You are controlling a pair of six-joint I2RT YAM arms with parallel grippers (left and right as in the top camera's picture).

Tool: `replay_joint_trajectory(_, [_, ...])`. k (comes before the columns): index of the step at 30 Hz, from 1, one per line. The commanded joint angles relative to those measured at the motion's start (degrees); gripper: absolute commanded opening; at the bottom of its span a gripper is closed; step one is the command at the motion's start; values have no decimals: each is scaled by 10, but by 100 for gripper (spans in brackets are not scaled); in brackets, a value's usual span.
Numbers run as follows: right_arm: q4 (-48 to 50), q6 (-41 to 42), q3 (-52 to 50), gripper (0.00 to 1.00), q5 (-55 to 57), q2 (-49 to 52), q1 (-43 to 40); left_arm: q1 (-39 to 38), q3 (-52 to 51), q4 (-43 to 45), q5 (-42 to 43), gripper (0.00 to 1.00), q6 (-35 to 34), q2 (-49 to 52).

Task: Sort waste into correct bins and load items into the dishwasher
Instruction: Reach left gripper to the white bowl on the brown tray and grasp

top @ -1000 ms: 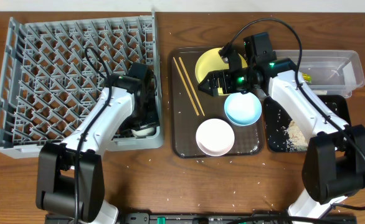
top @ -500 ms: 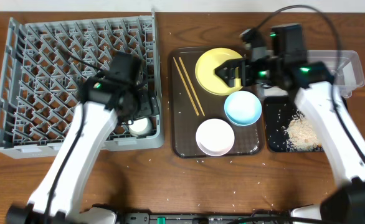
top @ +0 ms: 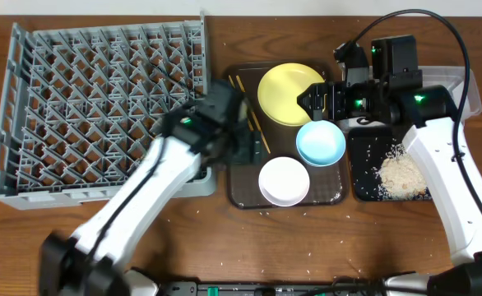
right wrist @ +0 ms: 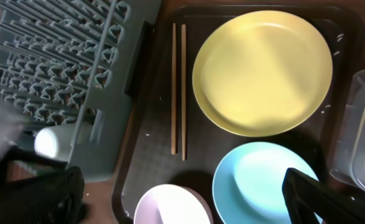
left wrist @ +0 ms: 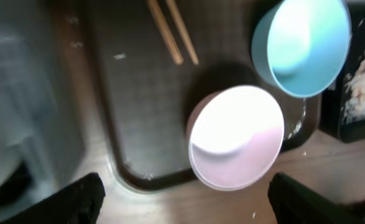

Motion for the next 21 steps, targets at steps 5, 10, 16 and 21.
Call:
replay_joint_trajectory(5, [-7,4,7,99,11,0,-5,-17,-8,55,84,86,-31,121])
replay_joint_trajectory(10, [-8,4,7,99,13,0,-5,-24,-10,58,86,86,-31,137])
replay_joint_trajectory(16, [-15,4,7,99,15,0,-5,-42,-10,71,118,73,-36,199])
replay_joint_trajectory(21, [-13,5,7,99,47,0,-7,-41,-10,88,163,59,-36,233])
